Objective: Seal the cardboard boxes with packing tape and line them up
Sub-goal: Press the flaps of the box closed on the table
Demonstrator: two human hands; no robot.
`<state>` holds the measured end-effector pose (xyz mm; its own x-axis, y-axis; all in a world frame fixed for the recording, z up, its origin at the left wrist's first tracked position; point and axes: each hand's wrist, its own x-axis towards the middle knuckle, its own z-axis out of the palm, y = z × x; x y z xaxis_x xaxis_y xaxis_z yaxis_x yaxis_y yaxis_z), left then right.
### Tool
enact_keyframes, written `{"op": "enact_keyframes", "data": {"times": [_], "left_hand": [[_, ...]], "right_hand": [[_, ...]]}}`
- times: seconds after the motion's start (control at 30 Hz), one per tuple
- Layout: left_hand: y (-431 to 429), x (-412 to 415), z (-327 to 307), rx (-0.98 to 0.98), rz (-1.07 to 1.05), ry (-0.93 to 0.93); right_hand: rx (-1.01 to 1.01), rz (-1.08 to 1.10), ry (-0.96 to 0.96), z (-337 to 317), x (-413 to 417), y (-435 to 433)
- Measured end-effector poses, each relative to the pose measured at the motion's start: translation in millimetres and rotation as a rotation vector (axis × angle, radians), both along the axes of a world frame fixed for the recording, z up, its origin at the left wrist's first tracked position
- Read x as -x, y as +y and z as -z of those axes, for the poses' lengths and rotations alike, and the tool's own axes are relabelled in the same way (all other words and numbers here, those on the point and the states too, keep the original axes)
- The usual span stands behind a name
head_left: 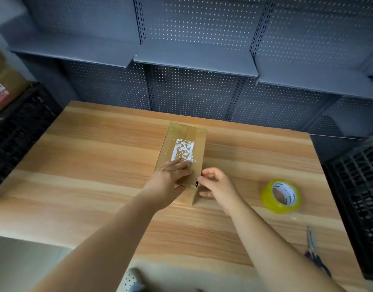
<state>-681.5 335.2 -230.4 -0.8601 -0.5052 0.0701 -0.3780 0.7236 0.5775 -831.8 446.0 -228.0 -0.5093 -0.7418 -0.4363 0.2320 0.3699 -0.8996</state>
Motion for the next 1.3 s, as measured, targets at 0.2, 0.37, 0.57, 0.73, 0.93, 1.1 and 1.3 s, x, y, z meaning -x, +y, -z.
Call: {"op": "enact_keyframes", "data": {"times": [0.2,0.37,0.57,0.73,0.93,1.1,1.3], "left_hand": [[-2.6,-1.5,4.6,0.007,0.001,0.025],[-7.1,-3.4,6.8,0.000,0.006,-0.033],[-4.2,6.0,0.1,-0.054,-0.117,-0.060],[-0.2,8.2,6.3,0.001,-0.156,-0.040],[-0.9,-2.5,9.1,0.054,-0.044,-0.005],[-17.6,0.7,-4.8,0.035,0.193,-0.078],[-9.8,-11.6,-22.6,0.154,-0.209,-0.207]], "right_hand": [[-0.059,-0.033,0.195,7.8,-7.1,-7.1],[-0.088,-0.079,0.377,12.1,-12.6,-9.0],[-0.039,0.010,-0.120,10.7,-9.1,4.9],[-0.103,-0.013,-0.086,10.8,-8.8,1.0],[-0.150,-0.055,-0.119,1.6,-8.0,2.0],[-0.030,-0.005,0.545,-10.8,14.5,8.7],[-0.116,-0.477,1.311,0.2,16.8,3.8]]}}
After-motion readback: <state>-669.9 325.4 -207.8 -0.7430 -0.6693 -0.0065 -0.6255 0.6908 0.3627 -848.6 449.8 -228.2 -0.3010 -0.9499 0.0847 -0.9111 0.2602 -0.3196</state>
